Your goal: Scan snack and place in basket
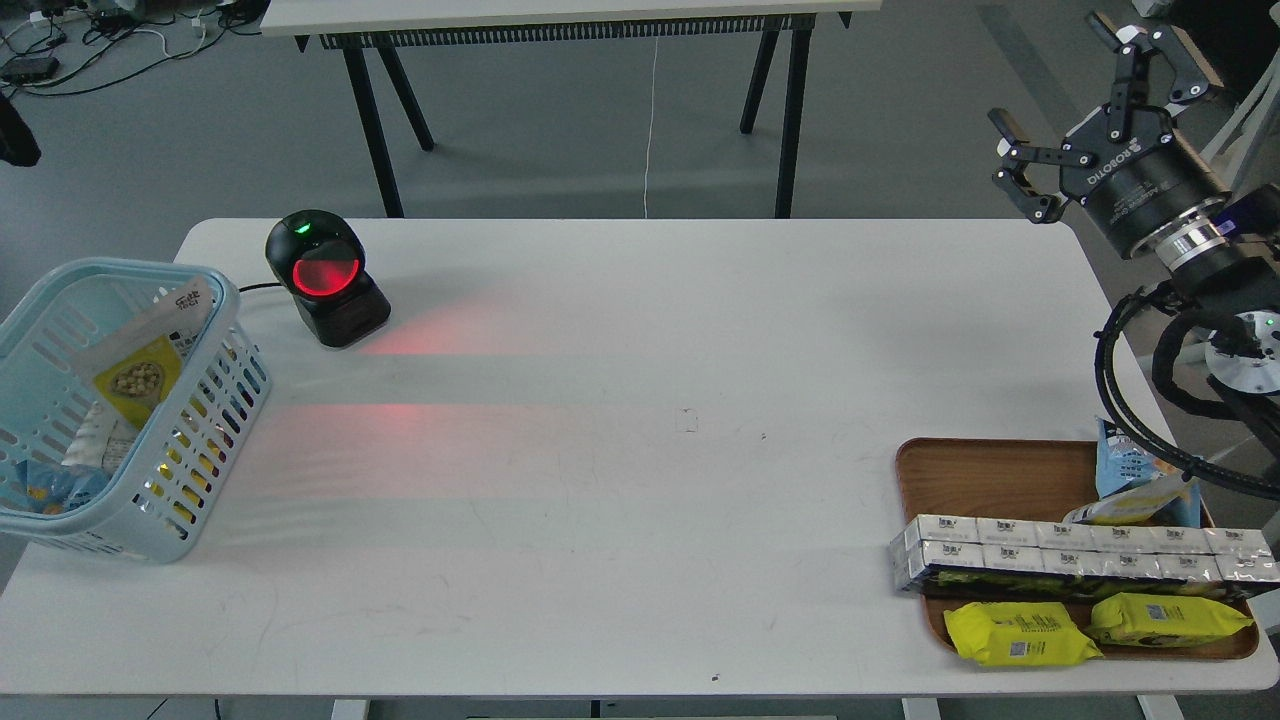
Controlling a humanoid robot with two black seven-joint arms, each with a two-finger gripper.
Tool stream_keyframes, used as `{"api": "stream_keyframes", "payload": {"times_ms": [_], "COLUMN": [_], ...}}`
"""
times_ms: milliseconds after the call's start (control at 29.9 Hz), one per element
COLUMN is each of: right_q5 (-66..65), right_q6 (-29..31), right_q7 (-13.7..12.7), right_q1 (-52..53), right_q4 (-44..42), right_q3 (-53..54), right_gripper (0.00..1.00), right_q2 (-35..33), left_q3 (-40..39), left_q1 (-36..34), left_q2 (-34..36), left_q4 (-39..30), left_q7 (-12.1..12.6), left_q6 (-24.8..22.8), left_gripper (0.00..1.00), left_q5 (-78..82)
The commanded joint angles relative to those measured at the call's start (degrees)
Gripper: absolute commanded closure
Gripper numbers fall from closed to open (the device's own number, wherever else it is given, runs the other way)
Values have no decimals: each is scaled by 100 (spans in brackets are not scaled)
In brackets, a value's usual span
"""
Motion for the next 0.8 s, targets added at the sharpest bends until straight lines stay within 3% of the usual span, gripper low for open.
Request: {"api": "stream_keyframes", "payload": {"times_ms": [0, 401, 769], "right_q5": [-39, -74, -74], "right_q6": [94, 258, 258], "right_q7": [35, 79, 79], "right_q1": [20, 134, 73], "right_q4": [27, 107, -25], "right_q3": [3, -49, 30], "right_gripper": [2, 2, 2], "right_q2": [8, -475, -423], "left_q3": [-965, -3102, -3218], "left_q1": [311, 2472, 3089], "left_q2": [-541, -1131, -1122], "left_q4": [533, 674, 182], "left_q7": [0, 0, 0], "left_q6": [0, 0, 0], "left_gripper": [5, 2, 2], "left_q5": [-348, -560, -560]}}
